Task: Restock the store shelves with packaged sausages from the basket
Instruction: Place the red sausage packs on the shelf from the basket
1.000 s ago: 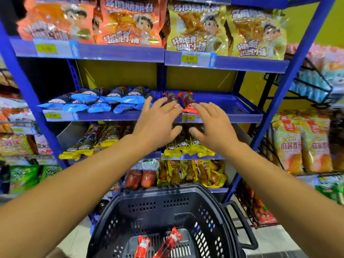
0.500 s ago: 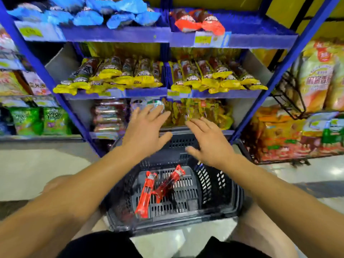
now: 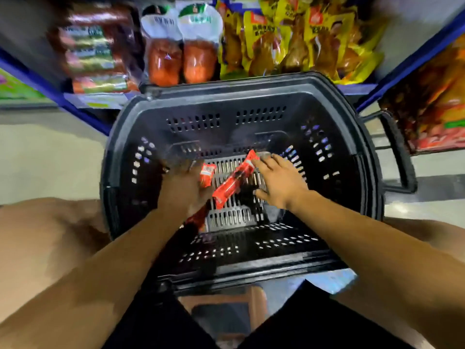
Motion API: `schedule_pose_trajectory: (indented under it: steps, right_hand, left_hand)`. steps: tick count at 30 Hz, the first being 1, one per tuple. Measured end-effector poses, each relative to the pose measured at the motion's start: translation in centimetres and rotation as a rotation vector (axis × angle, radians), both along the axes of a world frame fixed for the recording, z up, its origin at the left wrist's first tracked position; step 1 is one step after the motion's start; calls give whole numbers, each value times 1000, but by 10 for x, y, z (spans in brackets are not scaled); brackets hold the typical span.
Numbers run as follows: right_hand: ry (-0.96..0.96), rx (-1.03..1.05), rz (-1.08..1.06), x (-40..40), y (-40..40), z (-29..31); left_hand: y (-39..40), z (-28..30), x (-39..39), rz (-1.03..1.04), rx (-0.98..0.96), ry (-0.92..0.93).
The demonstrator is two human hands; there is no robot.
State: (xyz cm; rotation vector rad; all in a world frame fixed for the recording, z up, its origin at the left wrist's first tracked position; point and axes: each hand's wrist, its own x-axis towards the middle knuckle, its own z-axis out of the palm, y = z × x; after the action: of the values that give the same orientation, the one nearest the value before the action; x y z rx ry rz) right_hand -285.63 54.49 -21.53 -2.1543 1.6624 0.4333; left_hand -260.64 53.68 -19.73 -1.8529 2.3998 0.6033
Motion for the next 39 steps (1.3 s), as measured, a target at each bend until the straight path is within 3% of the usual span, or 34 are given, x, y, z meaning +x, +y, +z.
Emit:
schedule_pose_trajectory:
  steps: [8,13,18,27,33,36,39]
  right_hand:
    - [-9,142,34,19,-35,-104]
    - [-170,228,-18,36,-50,-143]
    - [-187,345,-24,45,-58,-172]
    - [-374,325,-341,43,-32,-165]
    - [-375,373,-429,28,-10,-152]
    - [-432,412,-476,24,-13,-142]
    - [-549,479,-584,19,-15,-124]
  left_hand:
    - [-17,-92,-4,176,258,82]
    - [-23,-127,-1,352,370,166]
    - [-19,-151,4,496,454,140]
    - [-6,-184,-5,609,616,181]
    - [4,-193,-21,660,577,158]
    - [0,-185,-27,568,616,133]
    - [-9,-164,-34,490,652,225]
